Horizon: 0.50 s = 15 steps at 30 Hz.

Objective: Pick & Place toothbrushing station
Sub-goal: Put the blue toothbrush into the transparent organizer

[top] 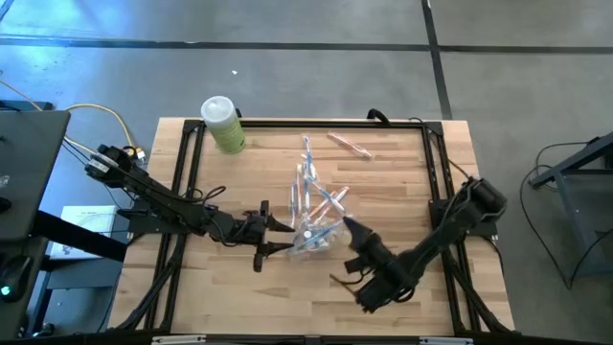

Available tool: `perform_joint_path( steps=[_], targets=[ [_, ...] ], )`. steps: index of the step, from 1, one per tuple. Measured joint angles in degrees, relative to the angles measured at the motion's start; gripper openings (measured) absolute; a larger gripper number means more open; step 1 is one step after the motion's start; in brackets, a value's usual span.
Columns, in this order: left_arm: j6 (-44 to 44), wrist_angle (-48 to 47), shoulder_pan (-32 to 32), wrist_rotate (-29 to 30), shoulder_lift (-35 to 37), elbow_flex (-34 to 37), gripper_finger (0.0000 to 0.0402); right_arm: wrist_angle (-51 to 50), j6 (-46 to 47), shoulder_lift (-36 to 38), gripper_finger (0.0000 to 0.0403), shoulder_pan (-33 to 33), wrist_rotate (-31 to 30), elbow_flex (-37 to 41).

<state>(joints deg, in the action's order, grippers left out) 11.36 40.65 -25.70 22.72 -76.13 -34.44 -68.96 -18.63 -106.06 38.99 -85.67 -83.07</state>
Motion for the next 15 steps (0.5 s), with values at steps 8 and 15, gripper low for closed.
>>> perform_joint_path(
  steps=[8, 15],
  targets=[
    [4.7, -0.6, -3.9, 4.0, 5.8, 0.0, 0.0183, 18.3, -27.1, -2.3, 0.0015, 0.1, -4.4, -1.5],
    [6.3, -5.1, -7.6, 11.1, 10.5, 0.0, 0.0183, 17.6, -29.0, -2.3, 0.0015, -0.1, -4.0, -1.5]
  ],
)
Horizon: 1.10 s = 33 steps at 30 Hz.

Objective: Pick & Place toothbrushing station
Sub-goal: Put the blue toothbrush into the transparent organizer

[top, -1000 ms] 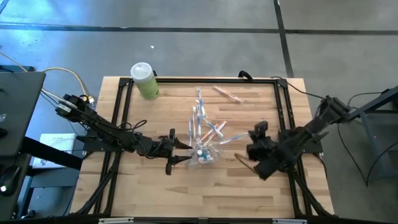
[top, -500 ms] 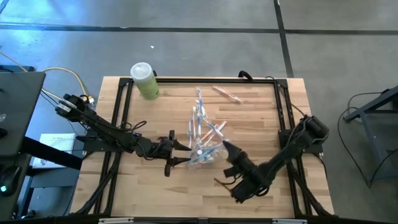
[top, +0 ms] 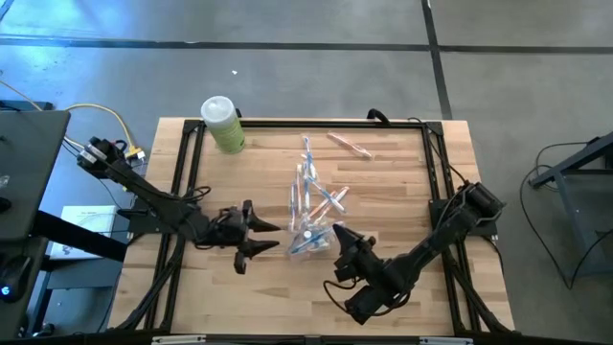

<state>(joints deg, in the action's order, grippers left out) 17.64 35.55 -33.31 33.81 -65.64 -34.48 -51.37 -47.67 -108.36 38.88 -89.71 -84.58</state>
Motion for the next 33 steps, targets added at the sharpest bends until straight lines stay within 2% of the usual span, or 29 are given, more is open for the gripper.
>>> perform_joint_path(
  steps=[3, 7, 13, 23, 30, 33],
  targets=[
    [1.2, -1.5, -0.4, 1.0, 0.0, 0.0, 0.0183, -0.6, -0.2, 0.0, 0.0015, -0.6, -0.2, 0.0],
    [7.4, -2.8, 0.4, 0.5, -1.3, 0.0, 0.0183, -0.8, -0.2, 0.0, 0.0015, -0.9, -0.2, 0.0],
    [15.1, -2.6, 4.8, -11.9, -2.5, 0.0, 0.0183, -0.1, -0.6, 0.0, 0.0015, -2.4, -0.2, 0.0],
    [21.7, -4.9, 11.7, -14.4, -2.7, 0.0, 0.0183, 3.6, -2.3, 0.0, 0.0015, -2.6, 0.0, -0.4],
    [26.4, -5.0, 15.1, -22.4, -4.1, 0.0, 0.0183, 7.2, -4.5, 0.0, 0.0015, -3.1, 0.9, -2.5],
    [27.3, -5.3, 15.6, -23.7, -4.5, 0.0, 0.0183, 7.4, -5.3, 0.0, 0.0014, -3.5, 1.3, -3.8]
  ],
)
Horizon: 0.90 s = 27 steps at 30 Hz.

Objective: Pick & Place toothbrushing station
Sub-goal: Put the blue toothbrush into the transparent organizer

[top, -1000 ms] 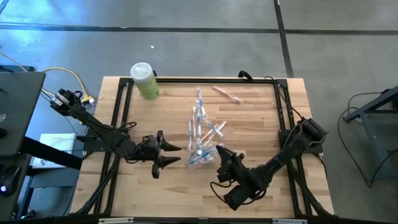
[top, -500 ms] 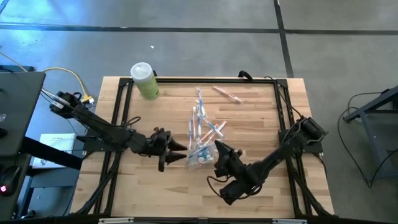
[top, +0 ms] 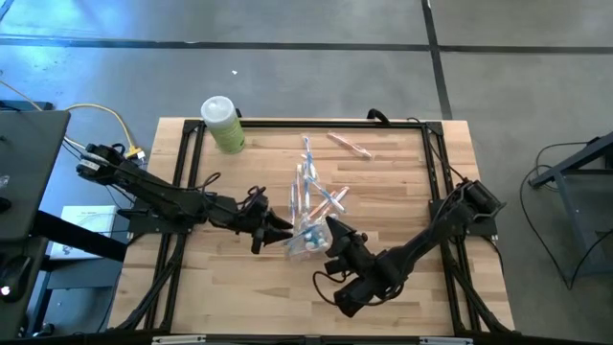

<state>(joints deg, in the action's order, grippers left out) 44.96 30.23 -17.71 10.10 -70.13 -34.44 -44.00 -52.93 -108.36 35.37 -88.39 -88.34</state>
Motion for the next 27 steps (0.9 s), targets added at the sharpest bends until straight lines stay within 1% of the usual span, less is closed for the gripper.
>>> perform_joint_path(
  steps=[4, 8, 17, 21, 27],
  targets=[
    [0.1, 0.5, 0.0, -0.4, 0.0, 0.0, 0.0183, 1.3, -1.0, 0.0, 0.0014, -1.3, 0.5, -0.3],
    [0.1, 1.7, -0.1, -2.3, 0.0, 0.0, 0.0183, 1.4, -1.3, 0.0, 0.0014, -2.8, 1.1, -0.3],
    [0.1, 1.5, 0.6, -2.4, -0.2, 0.0, 0.0183, 6.5, -2.9, 0.0, 0.0013, -4.3, 1.6, -0.3],
    [0.1, 1.7, 1.2, -2.4, -0.5, 0.0, 0.0182, 6.6, -2.9, 0.0, 0.0013, -4.3, 1.7, -0.3],
    [-0.9, 2.0, 1.2, -3.5, -1.9, 0.0, 0.0162, 7.2, -3.1, 0.0, 0.0013, -5.2, 1.8, -0.3]
  ],
)
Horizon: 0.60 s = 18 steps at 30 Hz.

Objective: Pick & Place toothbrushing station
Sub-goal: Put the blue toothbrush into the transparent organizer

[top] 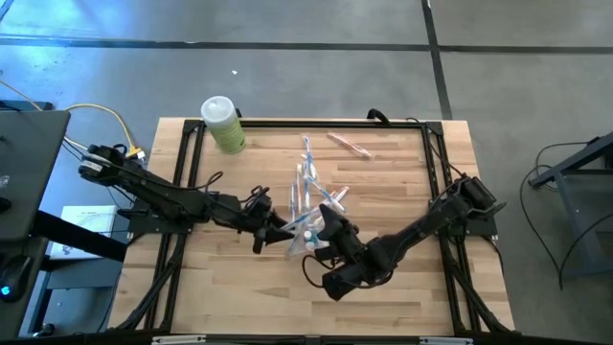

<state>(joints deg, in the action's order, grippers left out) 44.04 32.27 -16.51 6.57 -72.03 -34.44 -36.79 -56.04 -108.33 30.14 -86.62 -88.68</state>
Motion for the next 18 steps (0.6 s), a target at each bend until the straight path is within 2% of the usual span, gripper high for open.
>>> perform_joint_path(
  steps=[7, 13, 15, 18],
  targets=[
    [-0.9, 1.4, 0.0, 0.0, 0.0, 0.0, 0.0115, 0.6, -0.3, 0.0, 0.0017, -0.6, 0.3, 0.0],
    [-1.5, 1.1, 0.0, 0.3, 0.0, 0.0, 0.0035, 4.1, -1.8, 0.0, 0.0030, -0.7, 3.2, 0.0],
    [-2.1, 1.0, 0.0, 0.2, 0.0, 0.0, 0.0016, 5.4, 0.5, 0.0, 0.0033, -0.7, 4.2, 0.0],
    [-2.2, 1.0, -0.1, 0.2, 0.0, 0.0, 0.0015, 6.7, 6.9, 0.1, 0.0035, -0.7, 5.4, 0.0]
  ],
)
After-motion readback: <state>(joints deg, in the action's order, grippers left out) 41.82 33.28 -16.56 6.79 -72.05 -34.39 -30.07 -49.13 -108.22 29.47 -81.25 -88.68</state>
